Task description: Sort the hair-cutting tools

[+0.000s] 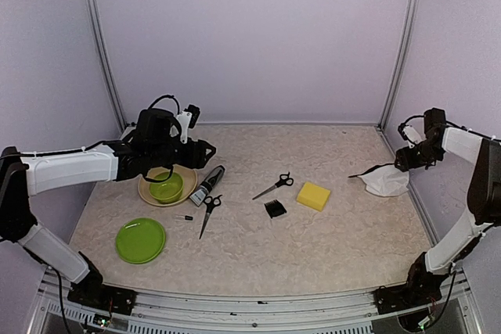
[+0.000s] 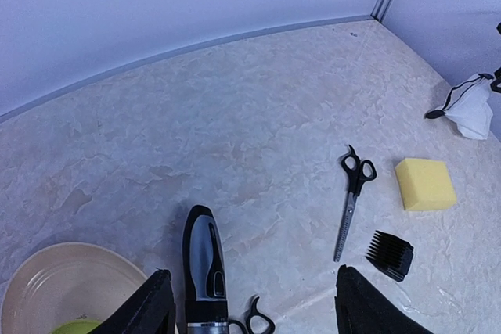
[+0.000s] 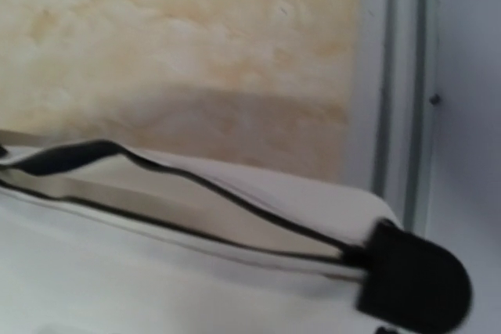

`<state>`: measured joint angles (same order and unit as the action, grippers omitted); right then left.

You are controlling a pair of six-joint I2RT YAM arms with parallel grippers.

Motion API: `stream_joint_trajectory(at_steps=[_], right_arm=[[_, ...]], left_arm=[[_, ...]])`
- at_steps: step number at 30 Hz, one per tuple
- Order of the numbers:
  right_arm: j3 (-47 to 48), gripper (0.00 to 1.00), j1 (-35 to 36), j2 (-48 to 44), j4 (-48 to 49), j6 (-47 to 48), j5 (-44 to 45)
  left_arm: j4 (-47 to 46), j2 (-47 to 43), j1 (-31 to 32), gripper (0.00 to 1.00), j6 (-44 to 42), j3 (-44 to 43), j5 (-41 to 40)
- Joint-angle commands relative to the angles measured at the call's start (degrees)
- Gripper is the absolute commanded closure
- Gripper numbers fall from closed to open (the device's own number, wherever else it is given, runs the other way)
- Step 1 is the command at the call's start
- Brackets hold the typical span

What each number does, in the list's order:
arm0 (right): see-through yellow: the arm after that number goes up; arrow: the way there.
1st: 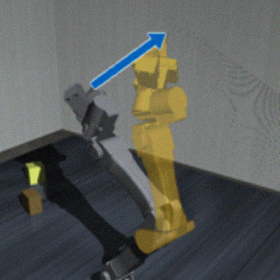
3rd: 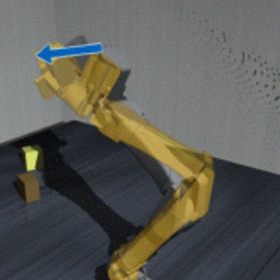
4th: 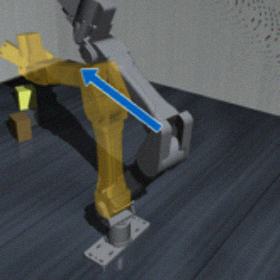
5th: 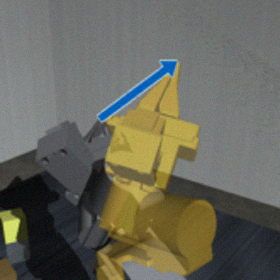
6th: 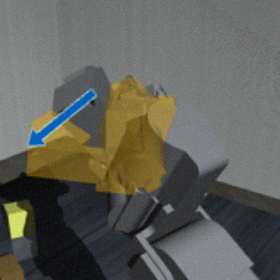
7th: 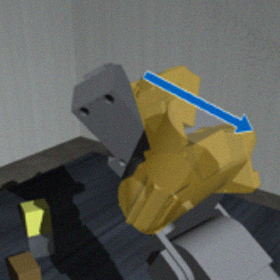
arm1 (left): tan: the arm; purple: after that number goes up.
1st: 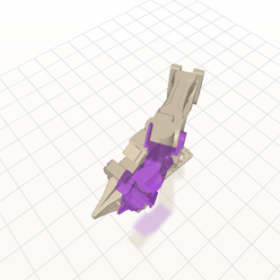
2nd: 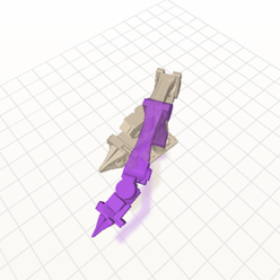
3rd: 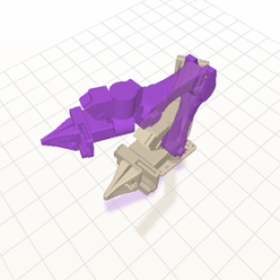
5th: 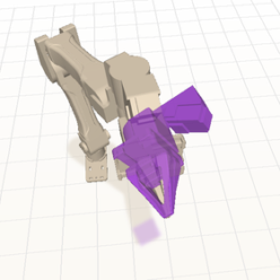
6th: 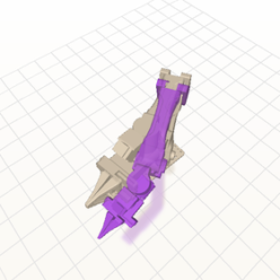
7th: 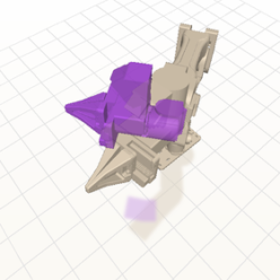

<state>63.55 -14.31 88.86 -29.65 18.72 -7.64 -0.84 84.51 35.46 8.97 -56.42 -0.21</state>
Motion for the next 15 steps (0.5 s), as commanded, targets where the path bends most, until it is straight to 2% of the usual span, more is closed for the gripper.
stream_joint_trajectory(at_steps=[1,5,10,15], right_arm=[[3.5,0.34,-2.7,0.7,-3.3,-0.9,2.5],[4.1,0.32,-4.8,0.5,-4.2,-3.0,1.8],[3.7,0.23,-6.4,0.7,-4.4,-7.1,-0.5],[4.5,0.20,-7.5,1.7,-3.4,-10.7,-4.0]], left_arm=[[-0.1,0.3,0.7,0.32,0.3,-1.9,1.1],[0.0,0.6,1.0,0.32,0.1,-1.9,1.0],[0.1,1.3,1.6,0.32,-0.4,-2.1,0.2],[0.8,2.3,2.3,0.31,-1.4,-2.8,-0.5]])
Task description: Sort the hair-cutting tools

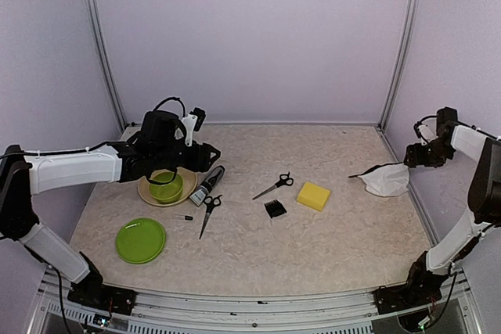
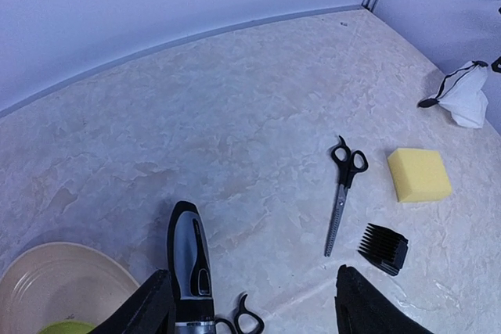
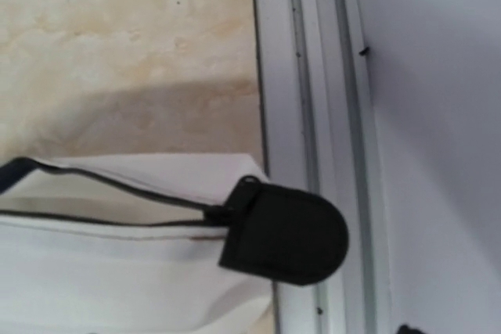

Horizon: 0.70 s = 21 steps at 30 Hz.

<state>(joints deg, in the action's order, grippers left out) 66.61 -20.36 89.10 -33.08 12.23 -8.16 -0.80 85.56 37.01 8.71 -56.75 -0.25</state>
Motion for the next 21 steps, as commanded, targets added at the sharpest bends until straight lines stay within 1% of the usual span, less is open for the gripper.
stream_joint_trajectory(at_steps=[1,15,17,19,21], right_arm=[[2.1,0.20,-1.6,2.2,-0.3,-4.7,-4.2],[7.8,0.26,-1.9,12.3,-0.4,-7.7,-8.2],[8.1,0.31,-1.9,13.2,2.3,-7.4,-10.7],[8.2,0.42,-1.9,14.0,4.5,-7.3,-13.8],[8.5,0.53,-1.9,15.1,5.9,-7.0,-18.9]], left_arm=[[1.1,1.5,0.9,0.32,-1.3,-2.9,-0.4],[2.8,3.8,2.3,0.31,-2.1,-4.9,-0.4],[2.8,4.4,2.4,0.31,-2.0,-5.2,-0.4],[3.0,4.9,2.6,0.31,-1.8,-5.6,-0.3],[3.0,5.3,2.9,0.31,-1.2,-5.9,-0.1]])
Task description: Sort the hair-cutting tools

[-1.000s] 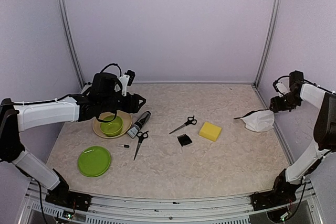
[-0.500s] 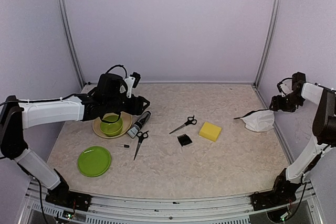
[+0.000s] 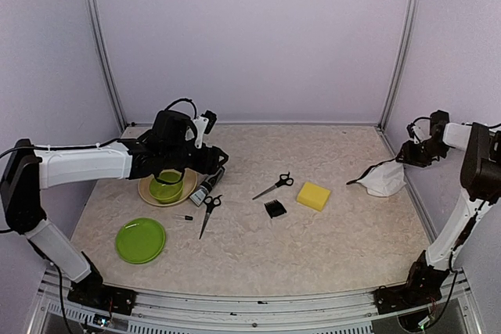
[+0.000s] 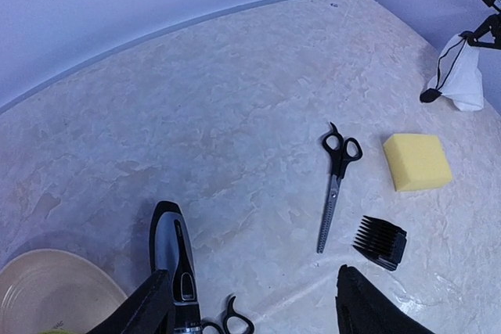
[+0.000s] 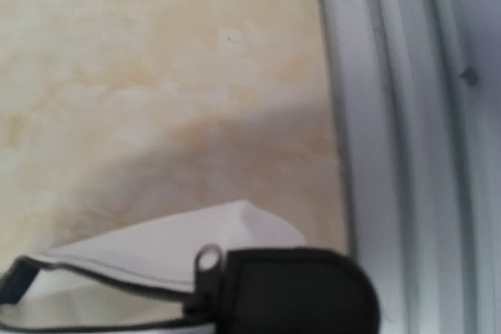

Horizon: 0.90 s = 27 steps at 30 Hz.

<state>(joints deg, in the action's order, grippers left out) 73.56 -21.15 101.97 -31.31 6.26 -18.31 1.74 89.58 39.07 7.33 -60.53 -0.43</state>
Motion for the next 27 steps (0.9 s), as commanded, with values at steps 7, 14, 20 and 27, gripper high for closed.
stream_joint_trajectory(at_steps=[7,14,20,27], right_arm=[[2.5,0.73,-0.3,4.9,8.0,0.2,-18.3],[-0.7,1.00,0.6,0.4,9.7,6.3,-27.3],[-9.2,1.00,2.0,-12.2,11.4,6.3,-38.3],[-19.1,1.00,6.7,-25.8,16.8,1.2,-46.6]], left_arm=[[1.4,3.6,3.7,0.31,0.8,-5.0,-0.6],[2.0,8.6,7.6,0.31,2.7,-10.7,0.5],[-1.7,15.7,12.7,0.33,8.2,-15.1,4.6],[-6.3,27.1,17.0,0.33,15.3,-23.7,11.9]])
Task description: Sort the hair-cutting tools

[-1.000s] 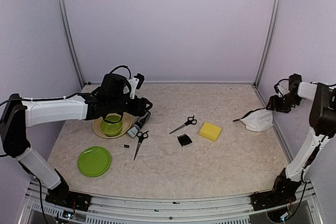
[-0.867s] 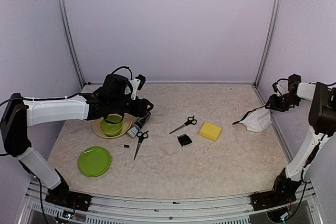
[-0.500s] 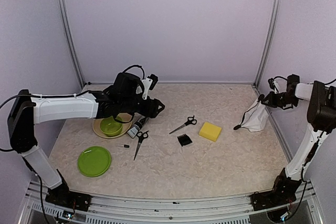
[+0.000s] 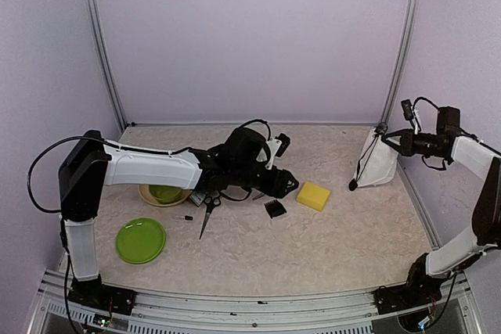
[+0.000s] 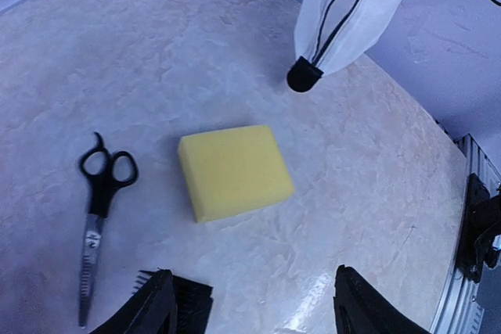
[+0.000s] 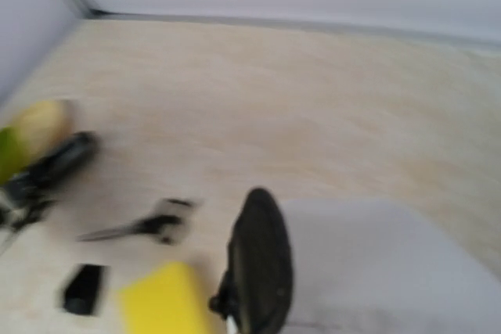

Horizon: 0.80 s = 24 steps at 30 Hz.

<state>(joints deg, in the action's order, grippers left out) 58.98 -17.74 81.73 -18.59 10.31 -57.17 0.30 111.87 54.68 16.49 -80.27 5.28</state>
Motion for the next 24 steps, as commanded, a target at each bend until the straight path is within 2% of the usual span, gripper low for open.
stream_joint_trajectory(at_steps=[1,5,10,11,12,13,16,24], right_arm=[[-5.4,1.00,4.4,-7.1,4.8,-2.8,-8.2],[-9.4,1.00,8.7,-11.9,9.2,-4.7,-10.1],[-9.1,1.00,12.5,-13.1,8.2,-5.8,-13.7],[-8.8,1.00,13.1,-13.1,7.9,-5.9,-13.6],[-8.5,1.00,13.5,-13.1,7.6,-6.1,-13.7],[-8.2,1.00,13.9,-13.0,7.3,-6.2,-13.7],[-7.5,1.00,14.8,-13.0,6.7,-6.3,-13.6],[-7.3,1.00,15.2,-13.6,5.9,-6.6,-16.3]], left_arm=[[-6.0,6.0,1.5,0.33,7.7,-4.9,7.7],[-13.0,8.9,1.7,0.33,11.8,-5.8,9.6],[-20.9,9.7,2.7,0.33,10.7,-3.7,10.4],[-22.2,9.9,3.1,0.25,9.8,-3.5,11.8],[-23.2,10.1,3.7,0.10,8.8,-3.4,12.4],[-23.7,10.2,4.4,0.06,7.6,-3.4,12.3],[-24.1,11.4,6.1,0.07,5.1,-4.4,11.6],[-25.6,14.3,6.3,0.28,7.5,-6.6,9.8]])
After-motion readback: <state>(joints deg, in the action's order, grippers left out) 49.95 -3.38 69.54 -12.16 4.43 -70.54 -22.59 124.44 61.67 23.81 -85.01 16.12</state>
